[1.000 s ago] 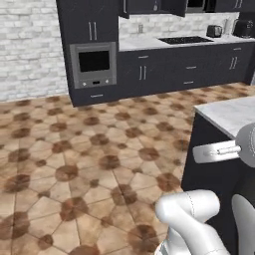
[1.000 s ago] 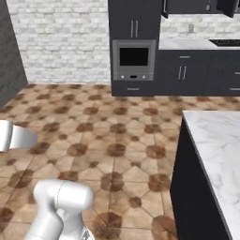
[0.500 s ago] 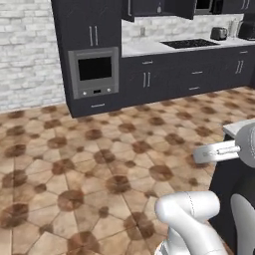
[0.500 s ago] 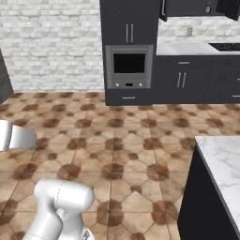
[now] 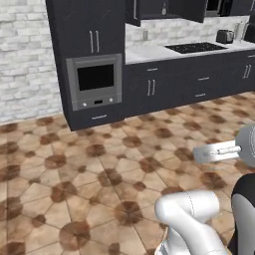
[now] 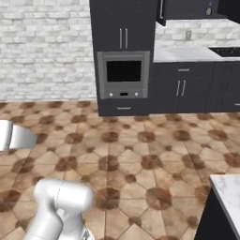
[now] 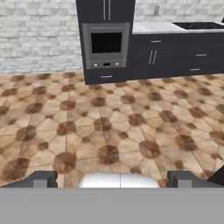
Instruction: Move the mayonnaise and condiment bottle from the cabinet to the dining counter.
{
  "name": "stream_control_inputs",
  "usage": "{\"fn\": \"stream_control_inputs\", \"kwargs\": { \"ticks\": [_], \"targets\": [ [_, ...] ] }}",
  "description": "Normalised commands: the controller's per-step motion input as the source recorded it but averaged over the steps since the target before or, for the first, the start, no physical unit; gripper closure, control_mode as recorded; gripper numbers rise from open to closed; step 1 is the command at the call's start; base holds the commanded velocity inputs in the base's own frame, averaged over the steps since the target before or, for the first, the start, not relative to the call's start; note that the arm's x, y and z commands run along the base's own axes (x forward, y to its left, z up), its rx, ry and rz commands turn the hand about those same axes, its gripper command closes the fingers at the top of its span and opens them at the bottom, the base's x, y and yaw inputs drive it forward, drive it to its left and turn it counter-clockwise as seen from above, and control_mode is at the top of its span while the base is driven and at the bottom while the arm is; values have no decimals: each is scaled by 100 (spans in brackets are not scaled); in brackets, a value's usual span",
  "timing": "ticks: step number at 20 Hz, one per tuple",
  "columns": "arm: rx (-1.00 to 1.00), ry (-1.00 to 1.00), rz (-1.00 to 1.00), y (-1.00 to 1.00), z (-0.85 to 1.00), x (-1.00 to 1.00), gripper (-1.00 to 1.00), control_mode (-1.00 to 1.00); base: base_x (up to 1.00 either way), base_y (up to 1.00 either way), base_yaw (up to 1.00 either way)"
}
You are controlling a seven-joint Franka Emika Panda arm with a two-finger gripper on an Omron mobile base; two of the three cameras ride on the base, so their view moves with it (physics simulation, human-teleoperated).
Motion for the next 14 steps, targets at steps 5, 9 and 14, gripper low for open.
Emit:
{"fn": "stream_control_inputs", "kwargs": {
  "ticks": [5, 9, 14],
  "targets": [
    [0, 0, 0, 0, 0, 0, -100, 100, 100, 0, -6],
    [0, 0, 0, 0, 0, 0, -100, 100, 100, -2, -3],
    [0, 0, 0, 0, 0, 0, -100, 100, 100, -25, 0]
  ]
}}
